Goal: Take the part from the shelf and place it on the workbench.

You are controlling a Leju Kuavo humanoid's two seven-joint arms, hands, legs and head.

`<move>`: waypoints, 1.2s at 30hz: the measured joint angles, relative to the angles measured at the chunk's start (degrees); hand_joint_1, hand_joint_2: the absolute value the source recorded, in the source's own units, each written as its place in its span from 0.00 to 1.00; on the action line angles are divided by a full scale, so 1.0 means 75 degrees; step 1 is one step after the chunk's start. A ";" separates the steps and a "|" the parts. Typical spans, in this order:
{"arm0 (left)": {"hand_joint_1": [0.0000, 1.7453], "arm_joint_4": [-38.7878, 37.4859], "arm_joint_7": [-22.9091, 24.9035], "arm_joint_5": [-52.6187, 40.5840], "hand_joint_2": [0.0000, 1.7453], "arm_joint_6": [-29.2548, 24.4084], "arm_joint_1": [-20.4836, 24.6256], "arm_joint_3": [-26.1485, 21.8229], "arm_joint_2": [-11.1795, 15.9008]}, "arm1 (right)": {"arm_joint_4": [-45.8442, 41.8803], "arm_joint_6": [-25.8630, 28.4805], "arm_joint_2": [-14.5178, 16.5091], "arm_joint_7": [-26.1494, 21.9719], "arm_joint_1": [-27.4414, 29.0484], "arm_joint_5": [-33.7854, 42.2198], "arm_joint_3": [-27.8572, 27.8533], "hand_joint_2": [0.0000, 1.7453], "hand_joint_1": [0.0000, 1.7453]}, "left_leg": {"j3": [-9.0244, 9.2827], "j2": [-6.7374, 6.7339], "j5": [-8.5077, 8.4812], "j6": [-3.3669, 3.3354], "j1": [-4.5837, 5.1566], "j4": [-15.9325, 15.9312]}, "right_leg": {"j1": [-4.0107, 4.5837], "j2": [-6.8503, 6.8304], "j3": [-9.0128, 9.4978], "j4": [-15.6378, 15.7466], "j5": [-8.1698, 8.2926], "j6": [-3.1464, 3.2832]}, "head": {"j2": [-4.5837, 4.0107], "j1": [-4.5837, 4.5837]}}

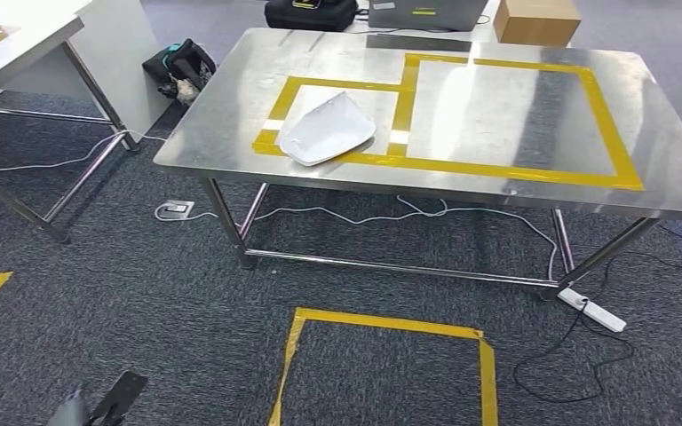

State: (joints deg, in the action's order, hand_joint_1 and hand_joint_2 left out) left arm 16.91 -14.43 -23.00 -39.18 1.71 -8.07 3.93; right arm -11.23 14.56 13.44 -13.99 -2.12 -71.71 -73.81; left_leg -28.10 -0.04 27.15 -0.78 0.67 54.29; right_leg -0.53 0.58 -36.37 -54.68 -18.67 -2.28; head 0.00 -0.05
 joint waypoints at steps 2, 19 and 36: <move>0.00 -0.0016 0.0096 -0.0059 0.00 -0.0086 -0.0157 -0.0720 -0.0054 | -0.0020 0.0101 0.0034 0.0016 0.0020 0.0000 -0.0044 0.00 0.00 | -0.0023 0.0009 -0.0018 -0.0058 0.0023 0.0016 | -0.0038 -0.0022 0.0012 0.0050 0.0047 -0.0153 | 0.0000 -0.0009; 0.00 0.0698 0.1203 -0.3312 0.00 -0.0133 -0.0233 -0.6732 -0.1538 | -0.0200 0.0165 0.0089 -0.0005 0.0045 -0.0016 -0.0192 0.00 0.00 | -0.0465 0.0685 -0.0298 0.0257 -0.0181 0.0205 | -0.0130 0.0224 0.0700 -0.0461 -0.1167 -0.0092 | 0.0000 0.0040; 0.00 0.0698 0.0787 -0.3657 0.00 -0.0133 0.0027 -0.8288 -0.2029 | -0.0239 0.0074 0.0090 0.0041 0.0032 -0.0003 -0.0277 0.00 0.00 | -0.0314 -0.0391 -0.0045 0.0051 -0.0058 0.0288 | 0.0023 -0.0956 0.0563 -0.0618 -0.1203 -0.0123 | 0.0000 -0.0037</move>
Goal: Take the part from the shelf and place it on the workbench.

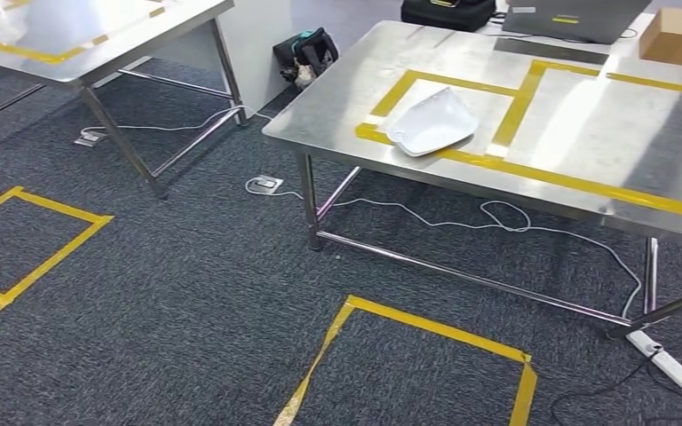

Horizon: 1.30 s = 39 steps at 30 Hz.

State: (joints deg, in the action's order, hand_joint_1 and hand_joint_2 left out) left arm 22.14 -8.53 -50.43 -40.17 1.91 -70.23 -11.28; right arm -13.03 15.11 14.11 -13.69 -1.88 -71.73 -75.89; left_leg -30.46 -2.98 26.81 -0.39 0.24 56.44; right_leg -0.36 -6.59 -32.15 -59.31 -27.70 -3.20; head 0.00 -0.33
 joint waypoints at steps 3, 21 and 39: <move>0.00 -0.0009 -0.0057 0.0009 0.00 -0.0003 0.0035 -0.0063 -0.0013 | -0.0001 -0.0001 0.0001 0.0005 0.0032 0.0000 -0.0004 0.00 0.00 | -0.0055 0.0309 -0.0076 -0.0120 -0.0007 -0.0005 | -0.0009 0.0697 -0.0505 -0.1203 -0.0714 -0.0049 | 0.0000 0.0019; 0.00 -0.0623 -0.0557 -0.0246 0.00 -0.0001 0.0222 -0.0192 -0.0095 | -0.0029 0.0017 0.0004 0.0086 0.0065 -0.0041 -0.0048 0.00 0.00 | -0.1271 0.0501 0.0670 0.0314 -0.0076 0.2019 | -0.0025 0.0626 0.0204 0.0281 0.0061 0.0350 | 0.0000 -0.0120; 0.00 -0.0773 -0.0847 -0.0186 0.00 0.0292 0.0215 -0.0200 -0.0042 | -0.0031 -0.0025 0.0009 0.0064 0.0064 -0.0032 -0.0111 0.00 0.00 | -0.0238 0.1003 -0.0260 -0.0138 -0.0011 -0.0008 | 0.0000 0.1042 -0.0393 -0.1079 -0.0451 0.0068 | 0.0000 -0.0035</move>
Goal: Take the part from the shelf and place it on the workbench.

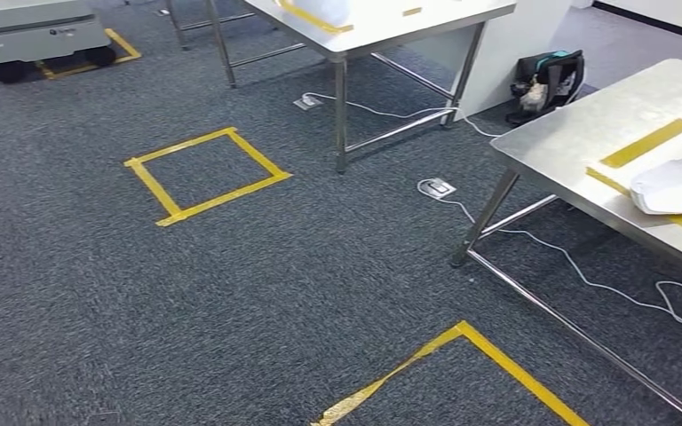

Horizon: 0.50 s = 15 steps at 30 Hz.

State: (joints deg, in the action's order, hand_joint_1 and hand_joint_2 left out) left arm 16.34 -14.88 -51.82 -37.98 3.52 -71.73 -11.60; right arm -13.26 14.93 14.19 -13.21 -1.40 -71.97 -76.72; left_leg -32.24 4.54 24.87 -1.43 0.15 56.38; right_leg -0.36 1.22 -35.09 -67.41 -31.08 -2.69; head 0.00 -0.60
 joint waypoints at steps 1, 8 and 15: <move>0.00 -0.0004 0.0000 0.0000 0.00 0.0001 0.0004 0.0000 0.0001 | 0.0000 0.0000 0.0000 -0.0001 -0.0002 0.0000 -0.0001 0.00 0.00 | 0.0000 0.0105 0.0003 0.0013 0.0010 0.0014 | -0.0015 0.0233 0.0240 0.0560 0.0243 0.0034 | 0.0000 -0.0001; 0.00 -0.0028 -0.0005 0.0003 0.00 0.0002 -0.0018 -0.0003 0.0012 | 0.0000 -0.0002 0.0009 -0.0006 -0.0008 0.0000 -0.0008 0.00 0.00 | -0.0283 0.0086 0.0169 0.0302 -0.0030 0.0348 | -0.0034 0.0219 0.0665 0.1387 0.0497 0.0238 | 0.0000 -0.0046; 0.00 -0.0046 -0.0048 0.0026 0.00 0.0069 -0.0006 -0.0003 0.0015 | -0.0001 -0.0084 0.0012 -0.0024 0.0015 -0.0042 -0.0008 0.00 0.00 | -0.0835 -0.0632 0.0483 0.0503 -0.0137 0.1542 | -0.0052 -0.0610 0.0726 0.1411 0.0430 0.0239 | 0.0000 -0.0091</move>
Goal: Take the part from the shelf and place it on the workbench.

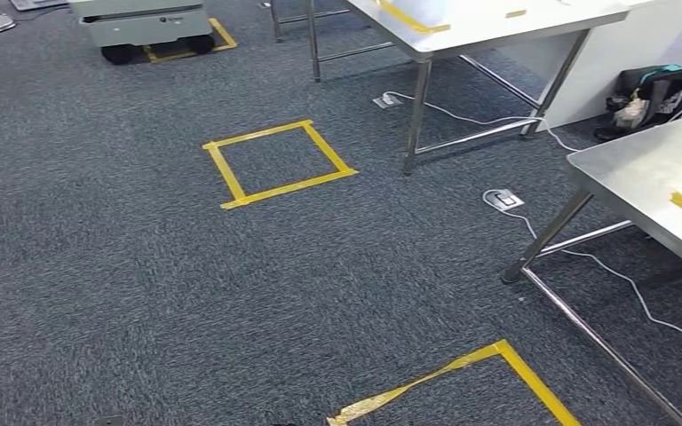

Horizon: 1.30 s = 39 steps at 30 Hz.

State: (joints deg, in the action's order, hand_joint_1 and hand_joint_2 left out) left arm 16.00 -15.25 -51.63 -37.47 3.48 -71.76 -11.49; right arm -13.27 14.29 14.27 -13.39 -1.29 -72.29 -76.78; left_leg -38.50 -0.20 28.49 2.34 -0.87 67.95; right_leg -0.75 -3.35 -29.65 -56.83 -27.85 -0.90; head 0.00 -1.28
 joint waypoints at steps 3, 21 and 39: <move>0.00 -0.0009 -0.0009 -0.0014 0.00 0.0069 0.0039 0.0000 -0.0013 | 0.0000 -0.0040 -0.0002 -0.0018 -0.0010 -0.0006 0.0001 0.00 0.00 | 0.0704 -0.0512 -0.0424 -0.0033 0.0000 -0.1273 | 0.0054 -0.0236 0.0047 -0.0028 -0.0113 -0.0141 | 0.0000 -0.0003; 0.00 -0.0023 -0.0136 -0.0026 0.00 0.0412 -0.0008 -0.0003 -0.0058 | 0.0003 -0.0162 -0.0020 -0.0028 -0.0024 -0.0033 0.0003 0.00 0.00 | 0.0782 0.1028 -0.0423 -0.0305 0.0110 -0.1461 | 0.0084 0.0947 -0.0226 -0.0210 0.0028 -0.0054 | 0.0000 0.0087; 0.00 -0.0067 -0.0173 -0.0099 0.00 0.0492 -0.0026 0.0011 -0.0128 | 0.0000 -0.0200 -0.0104 -0.0007 -0.0029 -0.0124 0.0009 0.00 0.00 | 0.0837 -0.0119 -0.0344 -0.0385 0.0091 -0.1451 | 0.0087 -0.0119 -0.0170 -0.0461 -0.0311 -0.0215 | 0.0000 0.0095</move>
State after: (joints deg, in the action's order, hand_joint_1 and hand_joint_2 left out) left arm 15.50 -16.55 -52.37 -33.78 3.28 -71.67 -12.44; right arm -13.27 12.79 13.49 -13.44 -1.51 -73.22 -76.71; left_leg -32.23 -1.09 25.91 -0.55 -0.19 57.07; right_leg -0.10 -4.24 -30.92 -60.28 -30.19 -2.51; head 0.00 -0.57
